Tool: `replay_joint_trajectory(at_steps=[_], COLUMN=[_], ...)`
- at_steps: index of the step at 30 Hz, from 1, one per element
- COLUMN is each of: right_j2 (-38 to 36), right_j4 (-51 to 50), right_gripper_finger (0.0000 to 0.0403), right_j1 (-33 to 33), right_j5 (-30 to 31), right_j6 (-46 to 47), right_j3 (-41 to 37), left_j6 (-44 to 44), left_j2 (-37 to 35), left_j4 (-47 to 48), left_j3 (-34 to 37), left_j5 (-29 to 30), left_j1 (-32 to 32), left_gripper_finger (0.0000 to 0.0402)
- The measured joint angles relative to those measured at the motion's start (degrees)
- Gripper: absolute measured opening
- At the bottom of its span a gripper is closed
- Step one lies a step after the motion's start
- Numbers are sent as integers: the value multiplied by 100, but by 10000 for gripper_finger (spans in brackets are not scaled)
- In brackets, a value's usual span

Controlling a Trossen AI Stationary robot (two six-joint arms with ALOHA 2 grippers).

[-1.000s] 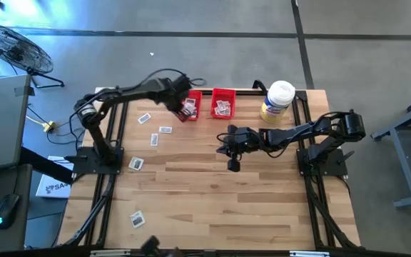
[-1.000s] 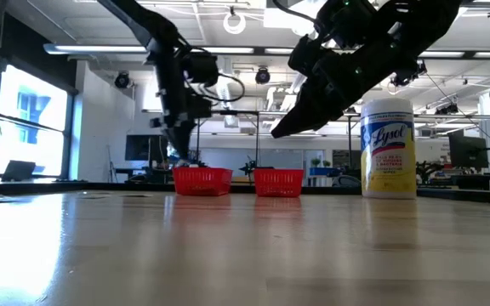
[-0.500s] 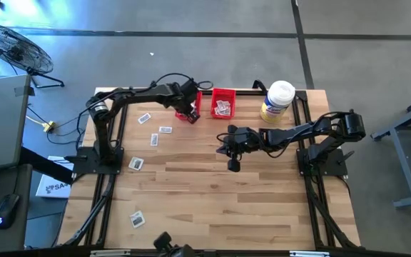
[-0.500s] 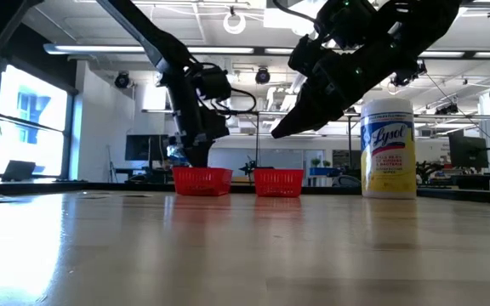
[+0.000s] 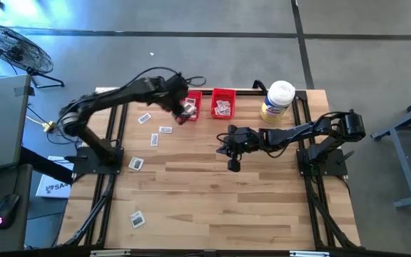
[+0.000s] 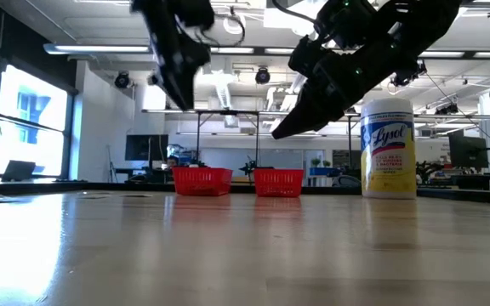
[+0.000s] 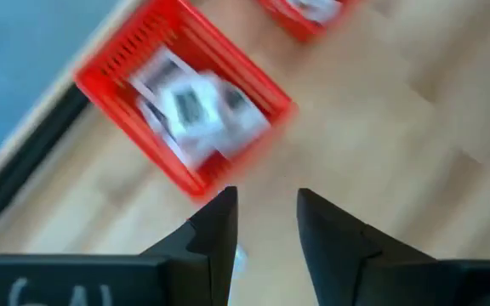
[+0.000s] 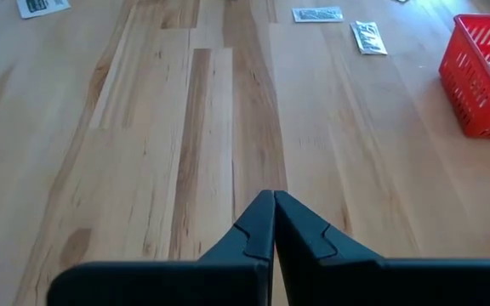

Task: Pick & Place First Aid Supplies
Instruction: Put the towelette pack into the left red bin

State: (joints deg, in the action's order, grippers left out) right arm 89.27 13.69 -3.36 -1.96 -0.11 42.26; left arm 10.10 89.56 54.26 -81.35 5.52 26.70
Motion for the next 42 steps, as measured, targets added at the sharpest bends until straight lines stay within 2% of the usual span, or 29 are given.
replay_joint_trajectory(at_steps=[3,6,14,18,20,22,24,29,34,38,42], right_j2=[0,0,0,0,0,0,0,0,0,0,0], right_j4=[-12,-2,116,209,336,490,655,1079,1217,1097,906], right_gripper_finger=[2,2,2,2,2,2,3,2,2,2,2], right_j1=[0,0,0,0,0,0,0,0,0,17,82], right_j5=[0,0,1,2,1,0,0,0,2,0,48], right_j6=[-77,-126,-141,-141,-140,-141,-141,-137,-91,216,326], right_j3=[0,0,0,0,0,0,0,0,2,2,2], left_j6=[422,1103,3842,4891,5096,4935,4392,2581,730,-282,-618], left_j2=[-511,-1005,-1882,-1939,-1934,-1922,-1922,-1898,-1401,-799,-284], left_j4=[863,1267,1323,1334,1332,1325,1335,1278,1595,1664,1642], left_j3=[77,431,2305,3173,3523,3793,3898,3797,3775,3777,3651], left_j5=[111,139,285,245,-96,-434,-463,-653,-1101,-1061,-1202], left_j1=[-541,-1170,-2794,-3177,-3130,-2885,-2485,-1254,-191,161,133], left_gripper_finger=[119,120,120,120,120,120,120,120,120,120,120])
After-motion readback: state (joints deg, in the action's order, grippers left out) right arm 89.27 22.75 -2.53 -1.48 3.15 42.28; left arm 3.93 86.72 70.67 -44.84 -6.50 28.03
